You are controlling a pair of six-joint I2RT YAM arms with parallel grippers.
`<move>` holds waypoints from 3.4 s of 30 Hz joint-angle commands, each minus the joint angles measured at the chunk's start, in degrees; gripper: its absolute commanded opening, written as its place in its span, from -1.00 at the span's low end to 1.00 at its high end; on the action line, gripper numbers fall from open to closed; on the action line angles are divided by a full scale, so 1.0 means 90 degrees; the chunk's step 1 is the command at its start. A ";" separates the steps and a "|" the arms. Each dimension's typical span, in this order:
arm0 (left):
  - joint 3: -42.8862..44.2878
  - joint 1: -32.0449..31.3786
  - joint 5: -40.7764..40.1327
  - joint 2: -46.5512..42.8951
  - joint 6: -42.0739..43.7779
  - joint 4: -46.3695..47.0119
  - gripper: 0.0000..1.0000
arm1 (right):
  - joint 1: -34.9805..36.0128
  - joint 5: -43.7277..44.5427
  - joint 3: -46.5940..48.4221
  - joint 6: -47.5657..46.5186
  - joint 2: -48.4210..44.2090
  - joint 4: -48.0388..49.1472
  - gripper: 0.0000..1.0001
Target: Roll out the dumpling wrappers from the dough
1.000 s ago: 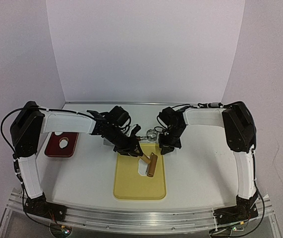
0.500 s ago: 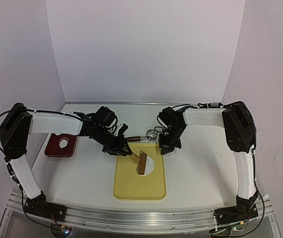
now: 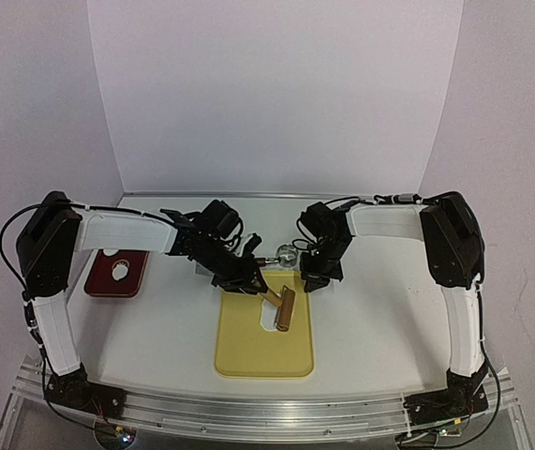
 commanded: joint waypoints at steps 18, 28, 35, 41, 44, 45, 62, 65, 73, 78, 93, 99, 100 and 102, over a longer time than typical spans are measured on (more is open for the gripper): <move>-0.0360 0.0099 -0.1521 0.0601 -0.0038 -0.1346 -1.00 | 0.0024 0.0009 0.0100 0.0043 -0.0054 -0.0055 -1.00; -0.1537 0.0666 -0.1585 -0.0286 0.0091 -0.1324 -1.00 | 0.0024 -0.0015 0.0143 0.0023 -0.0014 -0.0056 -1.00; -0.0959 0.0486 -0.1475 0.0126 0.0021 -0.1216 -1.00 | 0.0023 0.0006 0.0055 0.0022 -0.0069 -0.0056 -1.00; -0.0369 0.0255 -0.1470 0.0500 0.0090 -0.1394 -1.00 | 0.0023 -0.0014 0.0135 0.0041 -0.0040 -0.0056 -1.00; -0.0902 0.0530 -0.1518 0.0054 0.0094 -0.1365 -1.00 | 0.0027 -0.0014 0.0143 0.0043 -0.0033 -0.0056 -1.00; -0.1111 0.0633 -0.1531 -0.0119 0.0116 -0.1351 -1.00 | 0.0025 -0.0014 0.0144 0.0041 -0.0030 -0.0056 -1.00; -0.0393 0.0194 -0.1148 0.0594 0.0194 -0.1235 -1.00 | 0.0023 -0.0002 0.0034 0.0100 -0.0095 -0.0056 -1.00; -0.0222 0.0047 -0.1143 0.0800 0.0169 -0.1274 -1.00 | 0.0023 0.0023 0.0014 0.0110 -0.0129 -0.0056 -1.00; -0.1172 0.0385 -0.1325 0.0036 0.0168 -0.1273 -1.00 | 0.0024 0.0003 0.0014 0.0121 -0.0096 -0.0056 -1.00; -0.1832 0.0414 -0.1360 -0.0398 0.0052 -0.1250 -1.00 | 0.0024 -0.0026 0.0027 0.0121 -0.0066 -0.0056 -1.00; -0.1463 0.0187 -0.1132 0.0048 0.0009 -0.1119 -1.00 | 0.0024 0.0009 -0.0026 0.0063 -0.0127 -0.0056 -1.00; -0.0794 -0.0026 -0.0889 0.0655 0.0158 -0.1214 -1.00 | 0.0023 0.0040 -0.0017 0.0054 -0.0171 -0.0056 -1.00; -0.0790 -0.0021 -0.0917 0.0642 0.0164 -0.1233 -1.00 | 0.0026 0.0050 -0.0033 0.0054 -0.0181 -0.0056 -1.00; -0.0871 -0.0017 -0.0959 0.0572 0.0149 -0.1241 -1.00 | 0.0023 0.0063 -0.0050 0.0055 -0.0189 -0.0056 -1.00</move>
